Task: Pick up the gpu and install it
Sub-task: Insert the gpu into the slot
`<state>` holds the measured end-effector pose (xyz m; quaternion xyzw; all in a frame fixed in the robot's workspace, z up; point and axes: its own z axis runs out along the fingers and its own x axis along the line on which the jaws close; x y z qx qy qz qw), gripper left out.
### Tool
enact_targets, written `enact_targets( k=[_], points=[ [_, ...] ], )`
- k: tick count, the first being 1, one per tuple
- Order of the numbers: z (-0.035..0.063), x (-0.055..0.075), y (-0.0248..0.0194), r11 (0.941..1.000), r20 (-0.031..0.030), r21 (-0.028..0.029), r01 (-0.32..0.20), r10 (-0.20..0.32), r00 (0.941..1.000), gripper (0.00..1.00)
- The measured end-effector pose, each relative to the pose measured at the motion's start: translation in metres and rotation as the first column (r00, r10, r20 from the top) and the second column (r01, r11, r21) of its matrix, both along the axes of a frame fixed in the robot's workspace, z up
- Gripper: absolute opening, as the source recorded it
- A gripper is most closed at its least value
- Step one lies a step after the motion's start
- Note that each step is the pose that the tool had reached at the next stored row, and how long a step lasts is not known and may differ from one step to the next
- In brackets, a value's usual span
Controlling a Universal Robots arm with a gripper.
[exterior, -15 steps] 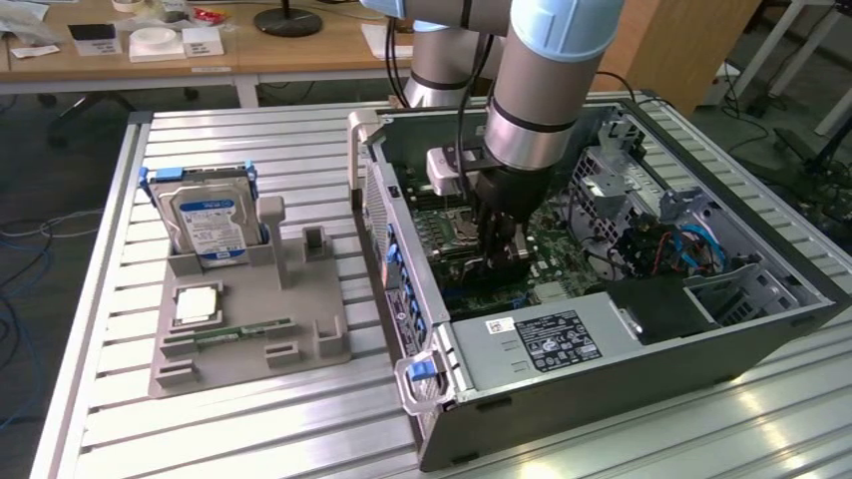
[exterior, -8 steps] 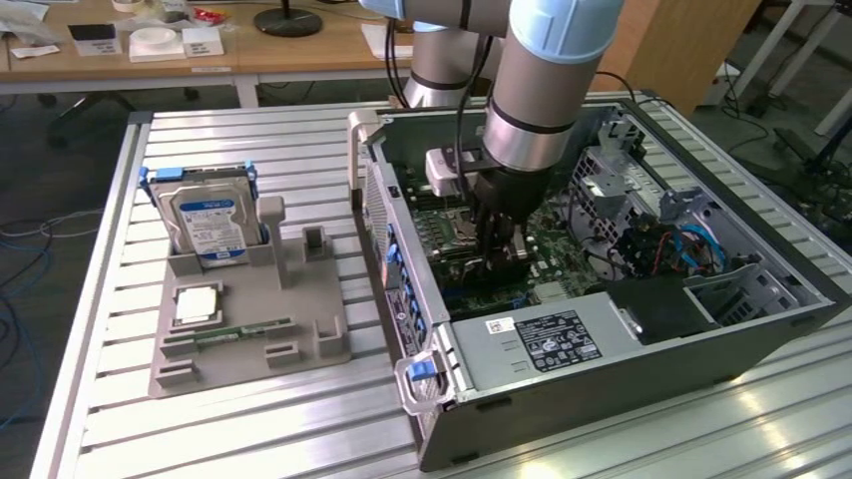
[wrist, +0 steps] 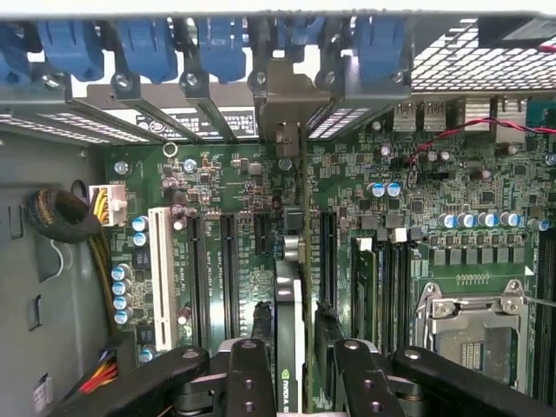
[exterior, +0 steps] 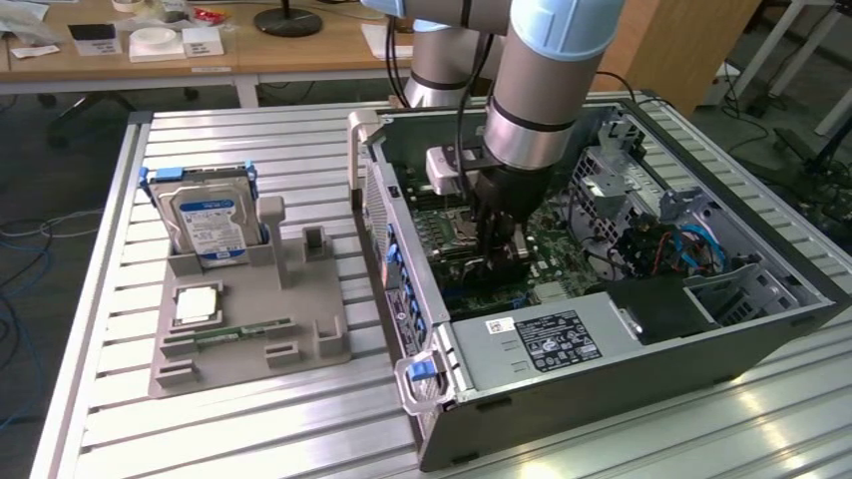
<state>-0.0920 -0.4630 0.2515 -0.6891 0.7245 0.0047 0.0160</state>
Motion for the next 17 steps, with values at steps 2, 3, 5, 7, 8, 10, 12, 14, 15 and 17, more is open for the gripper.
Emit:
enact_targets(
  k=[2,3,5,7,8,10,12,14,15,17],
  points=[
    [0.0042,0.0,0.0,1.0,0.0002,0.0003,0.0,0.0,1.0,0.34],
    [0.0071,0.0,0.0,1.0,0.0002,0.0002,0.0,0.0,1.0,0.34],
    [0.0132,0.0,0.0,1.0,0.0002,0.0002,0.0,0.0,1.0,0.34],
    [0.0191,0.0,0.0001,1.0,0.0003,0.0004,0.0,0.0,1.0,0.34],
    [0.0223,0.0,0.0,1.0,0.0002,0.0003,0.0,0.0,1.0,0.34],
    [0.029,0.0,0.0,1.0,0.0001,0.0002,0.0,0.0,1.0,0.34],
    [0.0351,0.0,0.0001,1.0,0.0002,0.0004,0.0,0.0,1.0,0.34],
    [0.04,0.0,0.0,1.0,0.0002,0.0003,0.0,0.0,1.0,0.34],
    [0.0419,0.0,0.0,1.0,0.0002,0.0002,0.0,0.0,1.0,0.34],
    [0.0428,0.0,0.0,1.0,0.0002,0.0004,0.0,0.0,1.0,0.34]
  ],
)
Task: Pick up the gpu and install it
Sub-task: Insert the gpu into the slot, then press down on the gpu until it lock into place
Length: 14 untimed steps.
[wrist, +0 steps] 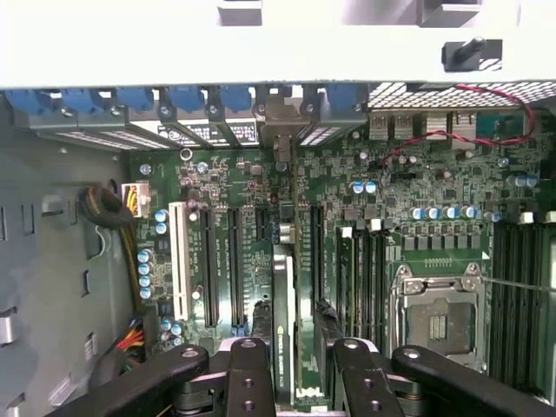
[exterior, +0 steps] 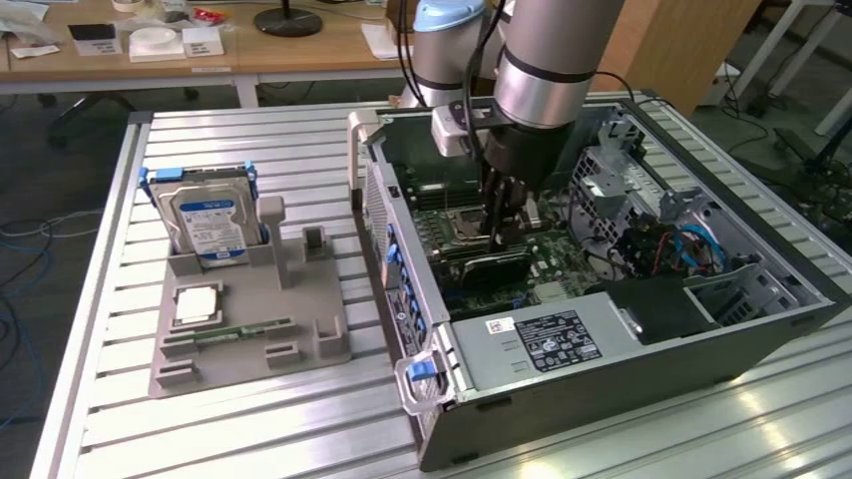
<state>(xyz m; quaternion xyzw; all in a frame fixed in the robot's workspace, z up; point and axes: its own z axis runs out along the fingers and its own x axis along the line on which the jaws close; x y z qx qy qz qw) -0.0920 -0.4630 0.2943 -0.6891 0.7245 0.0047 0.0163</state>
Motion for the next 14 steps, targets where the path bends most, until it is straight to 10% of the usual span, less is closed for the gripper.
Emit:
enact_targets(
  k=[14],
  points=[
    [0.0022,0.0,0.0,1.0,0.0,-0.0001,0.0,0.0,1.0,0.34]
  ],
)
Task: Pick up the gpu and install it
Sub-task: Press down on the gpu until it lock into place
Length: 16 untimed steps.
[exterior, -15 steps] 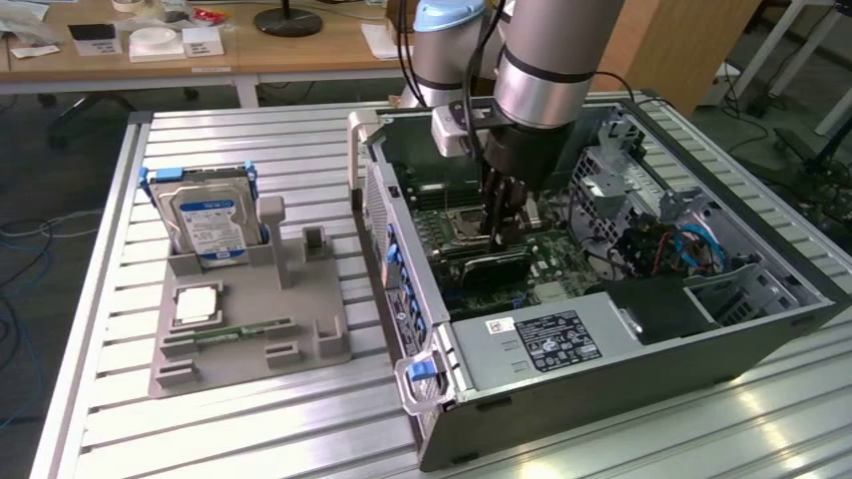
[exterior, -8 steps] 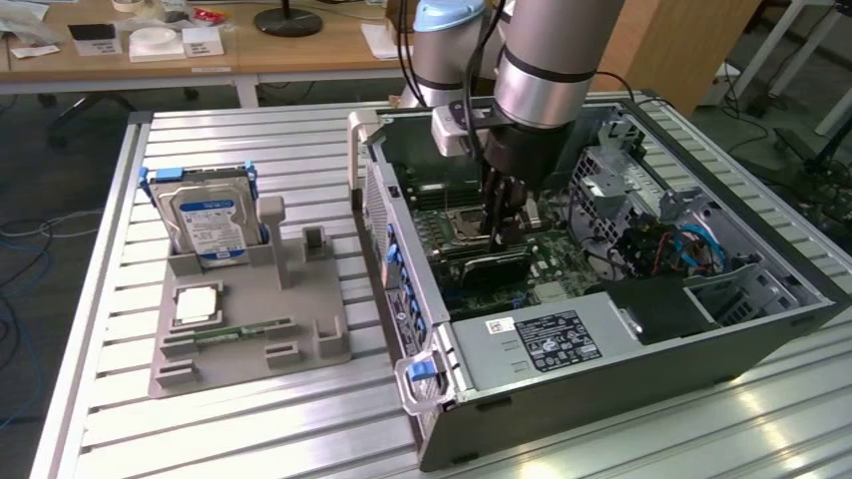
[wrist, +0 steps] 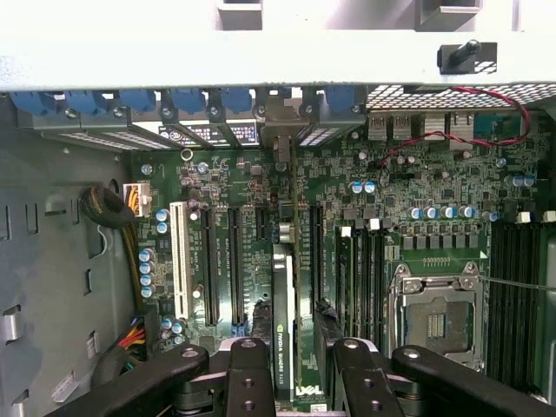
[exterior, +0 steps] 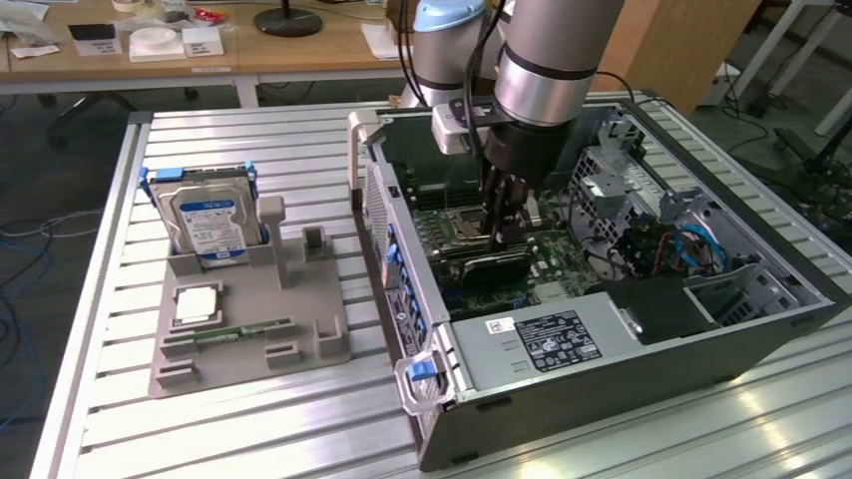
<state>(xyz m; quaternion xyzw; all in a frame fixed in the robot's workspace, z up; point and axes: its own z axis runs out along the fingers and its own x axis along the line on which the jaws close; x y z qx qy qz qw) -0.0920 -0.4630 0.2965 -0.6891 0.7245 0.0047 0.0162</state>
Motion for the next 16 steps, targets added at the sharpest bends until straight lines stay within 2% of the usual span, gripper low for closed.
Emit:
enact_targets(
  k=[10,11,13,16],
  points=[
    [0.0,0.0,0.0,1.0,0.0,-0.0001,0.0,0.0,1.0,0.34],
    [0.0,0.0,0.0,1.0,0.0,0.0,0.0,0.0,1.0,0.32],
    [0.0,0.0,0.0,1.0,0.0,0.0,0.0,0.0,1.0,0.2],
    [0.0,0.0,0.0,1.0,0.0,0.0,0.0,0.0,1.0,0.14]
  ],
)
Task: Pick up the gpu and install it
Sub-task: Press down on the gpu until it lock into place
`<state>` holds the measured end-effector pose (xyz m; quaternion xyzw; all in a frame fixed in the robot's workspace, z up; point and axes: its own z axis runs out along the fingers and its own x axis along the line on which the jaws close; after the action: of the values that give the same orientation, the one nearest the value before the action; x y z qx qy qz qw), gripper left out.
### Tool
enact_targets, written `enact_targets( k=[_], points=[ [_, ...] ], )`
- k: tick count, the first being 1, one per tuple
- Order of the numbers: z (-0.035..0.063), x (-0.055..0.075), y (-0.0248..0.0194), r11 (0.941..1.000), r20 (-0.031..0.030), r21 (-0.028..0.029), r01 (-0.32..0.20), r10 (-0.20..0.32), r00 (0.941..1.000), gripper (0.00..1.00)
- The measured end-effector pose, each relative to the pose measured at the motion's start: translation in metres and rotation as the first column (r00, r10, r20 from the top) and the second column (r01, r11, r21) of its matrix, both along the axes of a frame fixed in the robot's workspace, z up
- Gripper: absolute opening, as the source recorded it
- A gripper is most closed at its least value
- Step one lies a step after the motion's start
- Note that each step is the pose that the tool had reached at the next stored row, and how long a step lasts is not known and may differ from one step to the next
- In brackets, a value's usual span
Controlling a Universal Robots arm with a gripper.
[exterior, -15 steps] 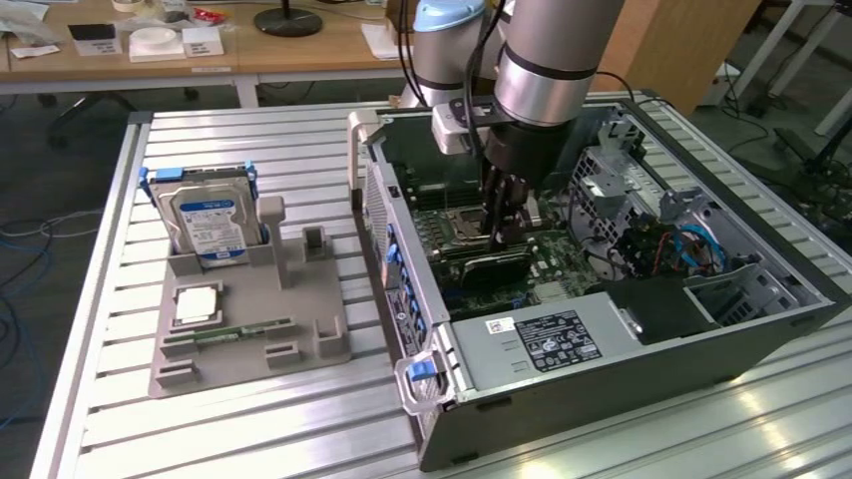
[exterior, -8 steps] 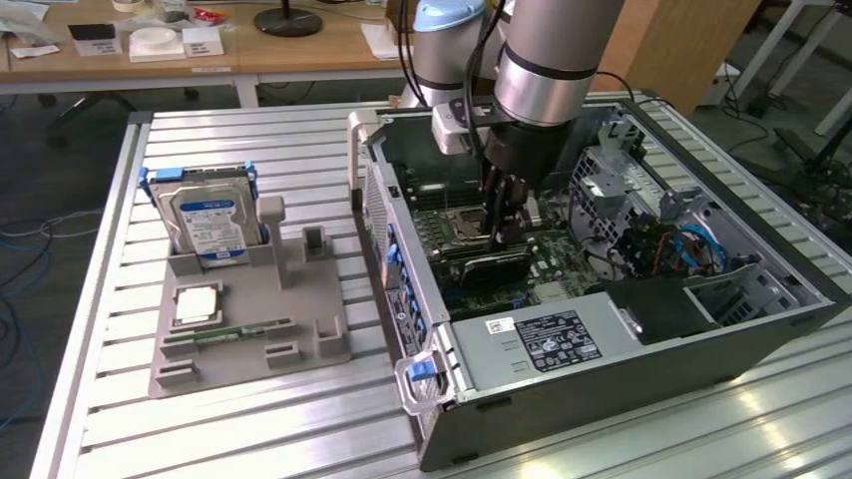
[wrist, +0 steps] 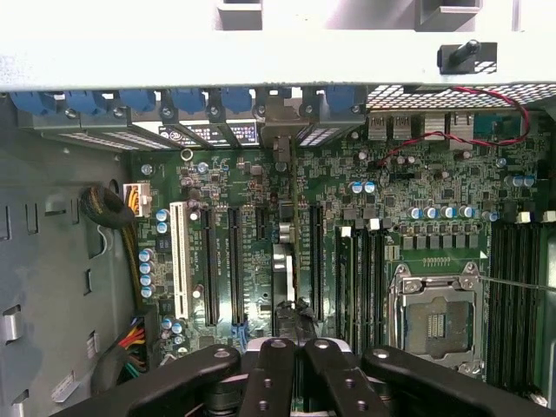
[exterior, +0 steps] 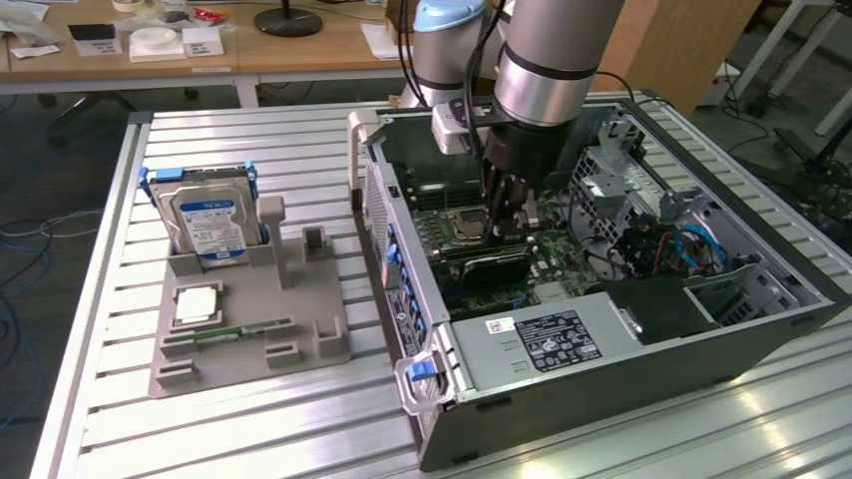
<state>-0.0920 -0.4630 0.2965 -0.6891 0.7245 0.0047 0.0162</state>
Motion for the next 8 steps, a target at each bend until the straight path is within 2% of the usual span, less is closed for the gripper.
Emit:
enact_targets(
  k=[1,8],
  points=[
    [0.0,0.0,0.0,1.0,0.0,0.0,0.0,0.0,1.0,0.11],
    [0.0,0.0,0.0,1.0,0.0,0.0,0.0,0.0,1.0,0.11]
  ],
)
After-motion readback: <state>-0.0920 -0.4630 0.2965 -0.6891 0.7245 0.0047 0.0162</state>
